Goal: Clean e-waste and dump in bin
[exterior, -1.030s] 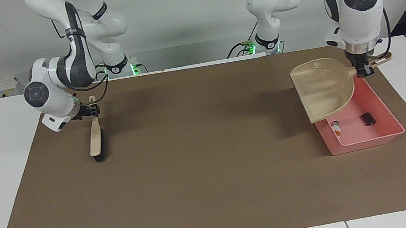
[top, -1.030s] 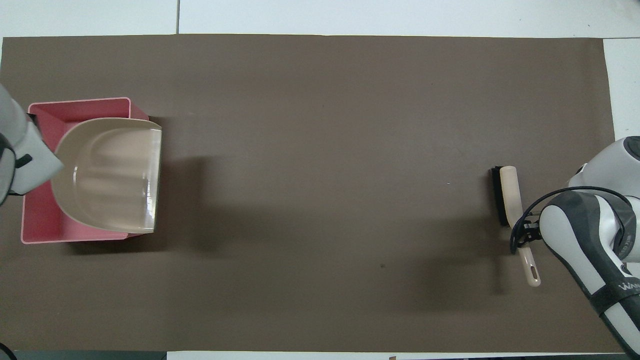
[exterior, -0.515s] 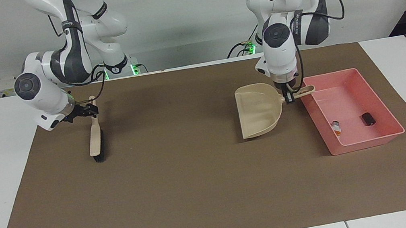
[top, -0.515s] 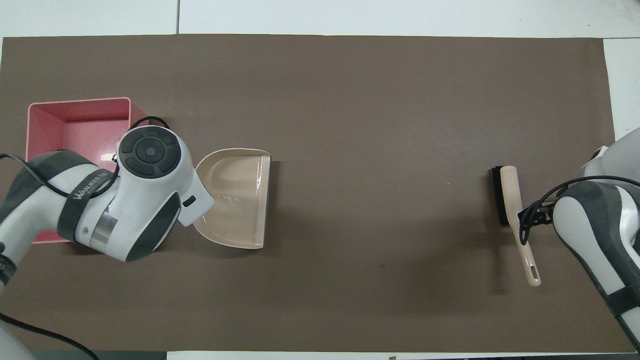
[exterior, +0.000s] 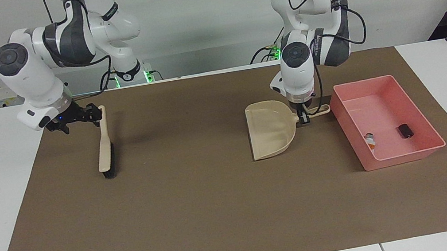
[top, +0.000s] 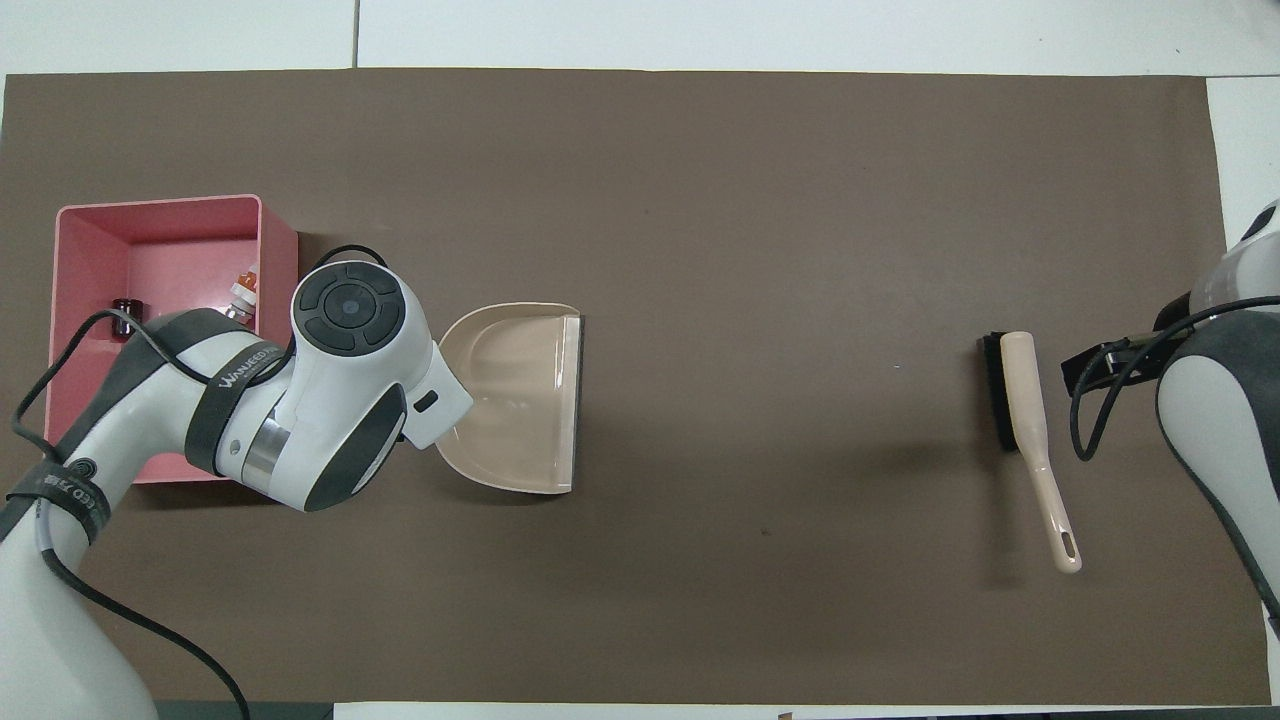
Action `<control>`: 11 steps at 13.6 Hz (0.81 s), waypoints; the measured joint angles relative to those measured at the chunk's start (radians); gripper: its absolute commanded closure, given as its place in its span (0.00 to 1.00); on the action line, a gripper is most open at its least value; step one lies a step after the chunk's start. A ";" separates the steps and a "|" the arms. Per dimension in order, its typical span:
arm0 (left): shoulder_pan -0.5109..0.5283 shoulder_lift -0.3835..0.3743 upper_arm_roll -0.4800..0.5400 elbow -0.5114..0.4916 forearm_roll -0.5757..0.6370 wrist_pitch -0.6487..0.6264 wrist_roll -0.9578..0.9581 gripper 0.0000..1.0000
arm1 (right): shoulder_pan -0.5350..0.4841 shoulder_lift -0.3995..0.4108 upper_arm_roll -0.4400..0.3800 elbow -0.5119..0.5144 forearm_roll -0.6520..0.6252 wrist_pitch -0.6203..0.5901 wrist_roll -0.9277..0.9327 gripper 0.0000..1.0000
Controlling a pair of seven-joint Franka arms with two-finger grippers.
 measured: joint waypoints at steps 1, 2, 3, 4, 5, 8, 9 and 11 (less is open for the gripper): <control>-0.007 0.007 0.000 -0.001 -0.001 0.009 0.000 0.89 | 0.000 0.000 0.000 0.037 0.000 -0.025 0.000 0.01; -0.012 0.013 0.000 -0.002 -0.001 0.012 0.000 0.69 | -0.001 -0.001 -0.001 0.072 0.000 -0.047 0.000 0.01; -0.014 0.016 0.000 -0.002 -0.001 0.015 -0.001 0.56 | -0.001 -0.001 -0.001 0.108 0.000 -0.073 0.000 0.01; -0.018 0.016 0.001 -0.002 -0.001 0.016 -0.001 0.45 | -0.001 -0.001 -0.002 0.146 0.006 -0.104 0.000 0.01; -0.026 0.016 0.002 -0.001 -0.001 0.016 -0.002 0.38 | -0.001 -0.001 -0.002 0.177 0.019 -0.130 0.000 0.01; -0.034 0.007 0.004 0.006 -0.002 0.016 -0.030 0.07 | -0.002 0.001 -0.002 0.250 0.042 -0.200 0.002 0.01; -0.033 -0.005 0.009 0.007 -0.002 0.011 -0.064 0.03 | -0.002 0.001 -0.002 0.272 0.042 -0.218 0.004 0.01; -0.007 -0.042 0.019 0.008 -0.002 -0.046 -0.158 0.03 | -0.002 0.007 -0.003 0.322 0.042 -0.255 0.008 0.01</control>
